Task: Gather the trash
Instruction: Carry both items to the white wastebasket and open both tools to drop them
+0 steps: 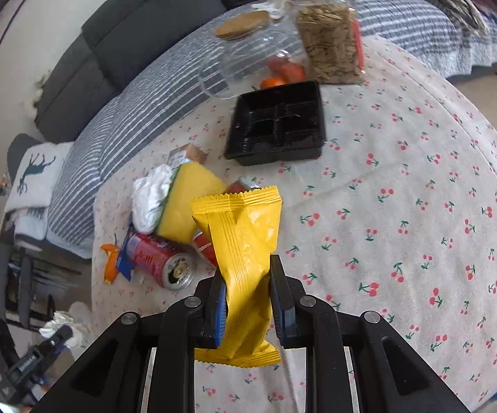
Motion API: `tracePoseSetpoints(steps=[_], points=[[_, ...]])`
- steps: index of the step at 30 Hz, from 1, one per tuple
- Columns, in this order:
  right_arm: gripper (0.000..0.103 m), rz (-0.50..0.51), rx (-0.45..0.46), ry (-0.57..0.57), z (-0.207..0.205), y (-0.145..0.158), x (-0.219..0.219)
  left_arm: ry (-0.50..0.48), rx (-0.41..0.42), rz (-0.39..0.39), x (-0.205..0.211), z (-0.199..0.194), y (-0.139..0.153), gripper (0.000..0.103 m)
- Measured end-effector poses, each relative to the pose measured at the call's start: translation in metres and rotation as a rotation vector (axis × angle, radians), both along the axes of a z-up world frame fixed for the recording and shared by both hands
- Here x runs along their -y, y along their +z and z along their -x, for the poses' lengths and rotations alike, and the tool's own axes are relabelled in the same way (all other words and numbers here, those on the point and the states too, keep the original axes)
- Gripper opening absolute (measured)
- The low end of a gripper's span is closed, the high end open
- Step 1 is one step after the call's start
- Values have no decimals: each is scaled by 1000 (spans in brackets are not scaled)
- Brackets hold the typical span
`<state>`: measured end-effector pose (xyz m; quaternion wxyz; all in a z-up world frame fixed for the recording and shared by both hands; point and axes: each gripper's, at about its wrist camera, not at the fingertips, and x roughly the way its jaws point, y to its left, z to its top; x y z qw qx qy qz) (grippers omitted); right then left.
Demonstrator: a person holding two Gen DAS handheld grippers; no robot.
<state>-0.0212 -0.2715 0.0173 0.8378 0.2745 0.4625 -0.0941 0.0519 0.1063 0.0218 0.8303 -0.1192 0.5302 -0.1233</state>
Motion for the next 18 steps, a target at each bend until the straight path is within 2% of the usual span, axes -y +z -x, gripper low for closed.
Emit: tracePoseSetpoints(steps=[3,6,9,14,18], points=[[22,30,23,110,-8,5,-42,90,26,-36,-46,7,7,32],[22,52,22,209,-17,3,-86,172,28,-29,-90,12,11,32],[22,70,12,298,-28,-4,-131,239,34,-53,-127,16,16,32],[22,78,26,441,-41,-12,-208,294,39,-76,-170,16,22,32],[22,90,55,565,-54,-11,-280,306,14,-125,-185,4,10,32]])
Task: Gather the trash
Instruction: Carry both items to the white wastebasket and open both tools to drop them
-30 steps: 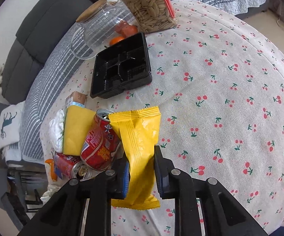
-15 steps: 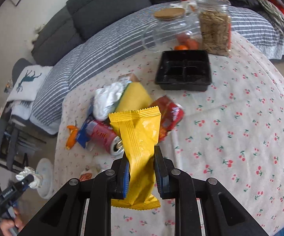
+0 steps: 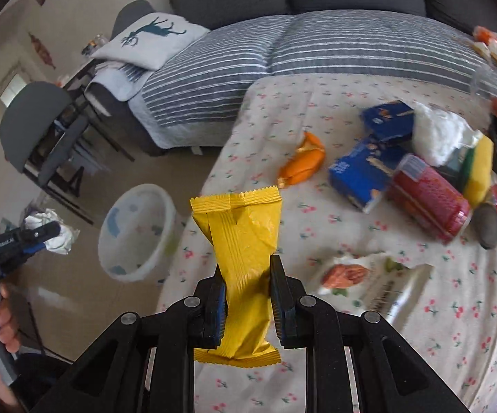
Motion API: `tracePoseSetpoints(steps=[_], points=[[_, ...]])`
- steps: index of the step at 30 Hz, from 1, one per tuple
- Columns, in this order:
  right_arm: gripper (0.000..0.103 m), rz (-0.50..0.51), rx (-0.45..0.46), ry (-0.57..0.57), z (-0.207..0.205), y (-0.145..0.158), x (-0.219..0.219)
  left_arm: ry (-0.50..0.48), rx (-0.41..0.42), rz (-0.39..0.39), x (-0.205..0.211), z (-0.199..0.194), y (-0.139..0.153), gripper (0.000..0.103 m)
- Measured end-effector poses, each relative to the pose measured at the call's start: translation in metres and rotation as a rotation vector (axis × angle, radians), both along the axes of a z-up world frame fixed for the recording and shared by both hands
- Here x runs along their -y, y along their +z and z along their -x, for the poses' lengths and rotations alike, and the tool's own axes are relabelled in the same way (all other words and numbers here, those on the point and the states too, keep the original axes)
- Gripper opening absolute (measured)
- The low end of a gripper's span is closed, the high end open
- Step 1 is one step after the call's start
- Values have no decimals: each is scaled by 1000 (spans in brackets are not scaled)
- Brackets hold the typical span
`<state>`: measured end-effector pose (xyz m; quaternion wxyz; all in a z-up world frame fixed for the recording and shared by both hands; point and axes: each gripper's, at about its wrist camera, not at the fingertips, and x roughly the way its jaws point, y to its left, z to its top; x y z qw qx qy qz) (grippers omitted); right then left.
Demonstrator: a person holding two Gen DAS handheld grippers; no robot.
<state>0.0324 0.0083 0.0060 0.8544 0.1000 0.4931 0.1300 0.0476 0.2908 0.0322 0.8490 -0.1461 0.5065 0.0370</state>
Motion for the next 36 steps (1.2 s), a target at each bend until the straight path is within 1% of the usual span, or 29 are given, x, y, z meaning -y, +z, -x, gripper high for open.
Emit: tracePoseSetpoints(steps=[2,4,8,12,15,16,18,19,20,21,22,27,29,33,35,36], points=[[23,1,28,55,-8,2,-37,4,-28,29,-7,-5,-8,32],[23,-5,40,105,-18,2,-74,13,-39,36,-13,-6,-10,33],[23,3,48,167,-43,0,-136,31,-20,-10,-19,-8,-7,33],[26,59,80,197,-61,-2,-177,35,-33,19,-26,-15,-12,33],[28,104,81,214,-73,-11,-194,37,-48,3,-26,-20,-15,34],[28,111,77,217,-76,-15,-197,41,-50,-2,-27,-22,-16,34],[29,110,66,213,-82,-21,-201,62,-58,-9,-30,-26,-17,39],[31,101,60,209,-87,-24,-202,74,-63,-8,-31,-28,-18,46],[39,95,50,204,-89,-26,-202,87,-69,-8,-33,-29,-19,49],[51,85,43,199,-90,-27,-202,94,-67,-7,-34,-29,-19,49],[54,70,45,194,-91,-27,-202,96,-66,-7,-35,-30,-19,50],[56,63,67,192,-88,-21,-199,90,-72,-10,-33,-33,-19,54],[56,64,72,190,-87,-19,-195,91,-75,-19,-32,-34,-19,57],[61,43,77,187,-77,-16,-179,100,-86,-21,-32,-35,-21,60],[61,35,75,186,-71,-16,-169,98,-82,-27,-31,-36,-20,65],[61,34,73,184,-67,-16,-163,97,-79,-32,-30,-36,-19,66]])
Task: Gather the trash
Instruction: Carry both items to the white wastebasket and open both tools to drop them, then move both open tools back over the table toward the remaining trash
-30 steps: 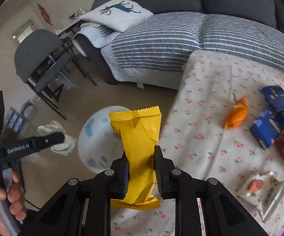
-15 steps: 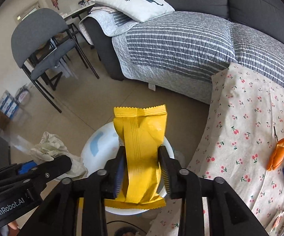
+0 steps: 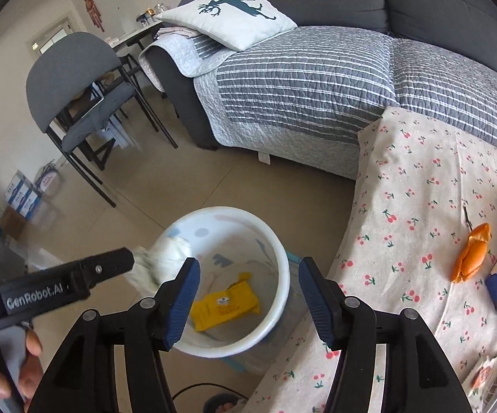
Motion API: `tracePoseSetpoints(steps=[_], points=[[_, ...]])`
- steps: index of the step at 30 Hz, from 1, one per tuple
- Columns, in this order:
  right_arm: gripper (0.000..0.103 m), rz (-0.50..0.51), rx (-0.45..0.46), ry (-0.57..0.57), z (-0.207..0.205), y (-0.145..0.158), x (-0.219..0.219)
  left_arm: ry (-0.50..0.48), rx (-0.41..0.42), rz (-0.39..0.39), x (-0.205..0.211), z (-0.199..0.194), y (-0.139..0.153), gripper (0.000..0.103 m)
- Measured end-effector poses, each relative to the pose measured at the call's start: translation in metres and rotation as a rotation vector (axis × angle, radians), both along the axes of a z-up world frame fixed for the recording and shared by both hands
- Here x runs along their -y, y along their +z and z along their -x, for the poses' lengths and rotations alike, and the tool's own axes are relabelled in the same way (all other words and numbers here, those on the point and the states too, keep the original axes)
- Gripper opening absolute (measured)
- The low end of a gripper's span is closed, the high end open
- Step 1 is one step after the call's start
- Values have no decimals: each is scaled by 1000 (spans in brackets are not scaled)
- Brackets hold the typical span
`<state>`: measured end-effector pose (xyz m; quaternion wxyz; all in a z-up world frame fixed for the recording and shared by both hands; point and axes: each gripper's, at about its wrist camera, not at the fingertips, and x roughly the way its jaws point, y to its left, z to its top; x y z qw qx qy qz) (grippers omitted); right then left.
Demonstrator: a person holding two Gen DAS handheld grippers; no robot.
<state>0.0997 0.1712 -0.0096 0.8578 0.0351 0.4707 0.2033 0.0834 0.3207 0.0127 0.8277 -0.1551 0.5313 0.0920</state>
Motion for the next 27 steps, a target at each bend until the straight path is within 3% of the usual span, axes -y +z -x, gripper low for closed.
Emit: tracePoseSetpoints(steps=[5,8,15,22,24,27], points=[[62,-22,0,-9,17,10,34,-8,8,13,6,1,1,66],[69,-26,9,-23,27,19,58,-25,12,24,15,4,3,66],[70,18,-37,-85,48,33,122,-100,43,21,49,11,11,67],[74,17,25,-176,81,68,192,-181,53,49,93,18,18,67],[80,16,45,-213,91,67,212,-206,45,64,108,19,18,67],[80,34,25,-289,98,56,241,-250,42,67,133,22,20,67]])
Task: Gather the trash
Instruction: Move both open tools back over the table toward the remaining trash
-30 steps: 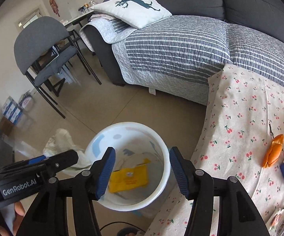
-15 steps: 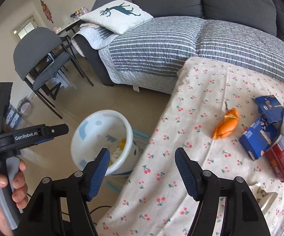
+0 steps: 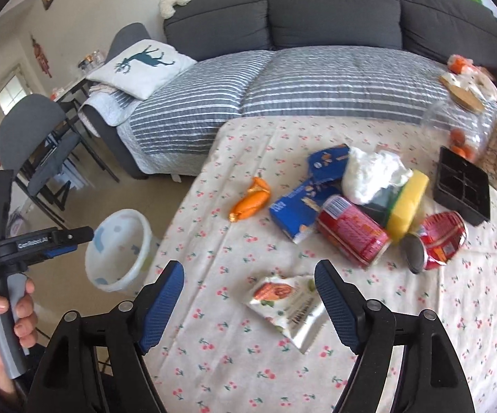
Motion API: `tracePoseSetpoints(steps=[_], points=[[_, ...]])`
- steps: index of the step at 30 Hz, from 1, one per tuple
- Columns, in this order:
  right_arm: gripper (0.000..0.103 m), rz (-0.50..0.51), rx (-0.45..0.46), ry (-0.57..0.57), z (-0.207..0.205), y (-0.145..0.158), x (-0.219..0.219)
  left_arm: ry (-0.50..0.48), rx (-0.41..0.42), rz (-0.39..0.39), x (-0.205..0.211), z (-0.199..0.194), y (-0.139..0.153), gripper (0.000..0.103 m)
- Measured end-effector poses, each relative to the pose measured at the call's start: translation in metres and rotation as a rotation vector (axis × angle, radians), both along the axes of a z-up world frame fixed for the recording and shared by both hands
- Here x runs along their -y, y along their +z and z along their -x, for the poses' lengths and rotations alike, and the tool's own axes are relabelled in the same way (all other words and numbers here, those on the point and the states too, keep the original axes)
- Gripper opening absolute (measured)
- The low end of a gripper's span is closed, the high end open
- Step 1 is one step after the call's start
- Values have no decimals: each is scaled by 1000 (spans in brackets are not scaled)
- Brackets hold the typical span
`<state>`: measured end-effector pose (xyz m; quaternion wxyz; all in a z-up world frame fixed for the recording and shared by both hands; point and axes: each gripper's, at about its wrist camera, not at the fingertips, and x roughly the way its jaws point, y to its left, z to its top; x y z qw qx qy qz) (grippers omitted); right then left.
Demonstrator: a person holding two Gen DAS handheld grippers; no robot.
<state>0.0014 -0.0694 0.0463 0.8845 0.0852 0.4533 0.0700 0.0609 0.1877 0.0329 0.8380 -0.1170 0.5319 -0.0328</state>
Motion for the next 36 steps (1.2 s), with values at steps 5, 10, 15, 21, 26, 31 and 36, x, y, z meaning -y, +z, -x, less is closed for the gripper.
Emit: tracePoseSetpoints(steps=[5,10,15,21,26,31,36], points=[[80,34,9,-107,16,2,35,-122,60,-68,58,11,9,67],[80,65,25,-161,35,7,64,-232,72,-138,110,19,5,68],[80,82,13,-240,47,9,104,-274,64,-166,145,21,0,68],[80,84,-3,-329,56,10,148,-306,71,-206,177,21,-2,68],[80,62,-15,-400,54,13,180,-309,90,-224,194,20,-2,69],[80,50,-86,-454,42,-2,205,-349,67,-264,210,18,-18,78],[80,-65,-161,-509,33,-26,231,-337,-57,-212,206,10,-49,78]])
